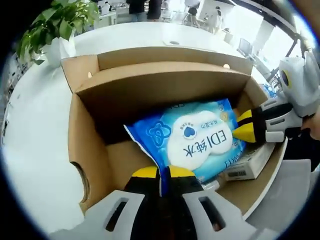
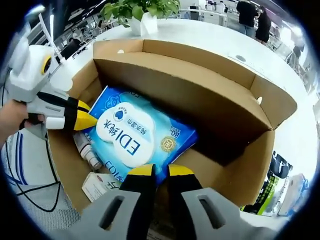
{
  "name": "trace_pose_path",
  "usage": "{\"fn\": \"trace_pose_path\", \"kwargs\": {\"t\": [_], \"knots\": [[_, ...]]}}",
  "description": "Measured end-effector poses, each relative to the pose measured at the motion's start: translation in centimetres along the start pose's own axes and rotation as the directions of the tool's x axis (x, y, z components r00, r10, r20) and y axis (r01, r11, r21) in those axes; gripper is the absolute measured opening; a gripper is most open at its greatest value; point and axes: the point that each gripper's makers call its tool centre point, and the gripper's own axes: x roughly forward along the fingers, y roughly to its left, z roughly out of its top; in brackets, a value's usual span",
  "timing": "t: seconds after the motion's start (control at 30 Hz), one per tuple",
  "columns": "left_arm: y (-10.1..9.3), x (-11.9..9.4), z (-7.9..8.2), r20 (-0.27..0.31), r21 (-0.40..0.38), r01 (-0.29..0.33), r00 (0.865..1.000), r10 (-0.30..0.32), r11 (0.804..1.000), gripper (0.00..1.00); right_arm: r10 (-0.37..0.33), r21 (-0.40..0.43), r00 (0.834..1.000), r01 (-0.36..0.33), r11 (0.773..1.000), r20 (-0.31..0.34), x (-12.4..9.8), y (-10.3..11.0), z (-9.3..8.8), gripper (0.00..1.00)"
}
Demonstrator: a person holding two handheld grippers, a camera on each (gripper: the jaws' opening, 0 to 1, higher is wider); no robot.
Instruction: Operate the shoe box by opening the lid, removing the specified soft item, and placing it in the target area until the item is outside and the box remains undamaged.
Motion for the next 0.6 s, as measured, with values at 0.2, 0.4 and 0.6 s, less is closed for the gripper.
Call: {"fn": "trace_pose_path", "kwargs": {"t": [0.2, 0.4, 0.6], "knots": [[-0.1, 0.0, 0.1, 0.015, -0.007, -0.004, 1.0, 0.005, 1.0, 0.0, 0.003, 0.012, 1.0, -0.004, 1.0, 0.027, -0.2, 0.0, 0.1, 0.0], [-0.3, -0.4, 0.4, 0.029, 0.0, -0.004, 1.0, 0.004, 1.0, 0.0, 0.013, 0.034, 0.999, -0.014, 0.999, 0.042, -0.5, 0.0, 0.3, 0.0], [-0.6, -1.1, 0.6, 0.043, 0.011, -0.001, 0.999, 0.001, 1.0, 0.0, 0.013, 0.045, 0.998, -0.016, 0.999, 0.062, -1.2, 0.0, 0.3, 0.0]]}}
